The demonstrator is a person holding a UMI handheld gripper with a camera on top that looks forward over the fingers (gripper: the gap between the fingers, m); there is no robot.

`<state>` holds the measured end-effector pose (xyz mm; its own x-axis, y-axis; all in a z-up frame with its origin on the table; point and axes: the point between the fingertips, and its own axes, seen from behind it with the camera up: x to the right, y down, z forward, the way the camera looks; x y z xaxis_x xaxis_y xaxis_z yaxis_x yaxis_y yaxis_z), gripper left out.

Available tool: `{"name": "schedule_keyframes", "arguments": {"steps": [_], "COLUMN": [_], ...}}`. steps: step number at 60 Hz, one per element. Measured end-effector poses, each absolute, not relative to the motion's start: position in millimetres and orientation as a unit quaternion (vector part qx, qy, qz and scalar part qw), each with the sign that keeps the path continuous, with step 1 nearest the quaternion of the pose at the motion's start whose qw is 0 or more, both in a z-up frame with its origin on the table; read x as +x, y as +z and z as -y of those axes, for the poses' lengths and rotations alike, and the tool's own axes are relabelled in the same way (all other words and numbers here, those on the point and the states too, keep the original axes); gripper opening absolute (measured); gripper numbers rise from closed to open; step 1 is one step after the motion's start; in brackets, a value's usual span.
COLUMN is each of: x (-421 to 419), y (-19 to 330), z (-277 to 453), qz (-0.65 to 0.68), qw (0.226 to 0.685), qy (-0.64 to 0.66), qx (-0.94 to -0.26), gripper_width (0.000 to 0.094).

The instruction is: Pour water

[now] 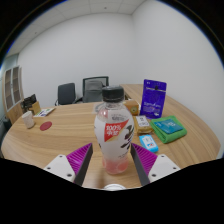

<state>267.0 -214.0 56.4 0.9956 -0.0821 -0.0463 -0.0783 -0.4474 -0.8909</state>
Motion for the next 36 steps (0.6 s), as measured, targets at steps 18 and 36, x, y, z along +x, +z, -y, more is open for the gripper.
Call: {"name": "schedule_keyframes", "arguments": {"steps": [18, 36], "x": [277.4, 271.8], "y": [63.2, 82.5], "z": [196.1, 189.4], "qz": [-0.064, -0.053], "qw": [0.556, 0.548], "qy": [-0.029, -0.089], "qx": [-0.828, -0.83], "gripper_width": [0.041, 0.033]}}
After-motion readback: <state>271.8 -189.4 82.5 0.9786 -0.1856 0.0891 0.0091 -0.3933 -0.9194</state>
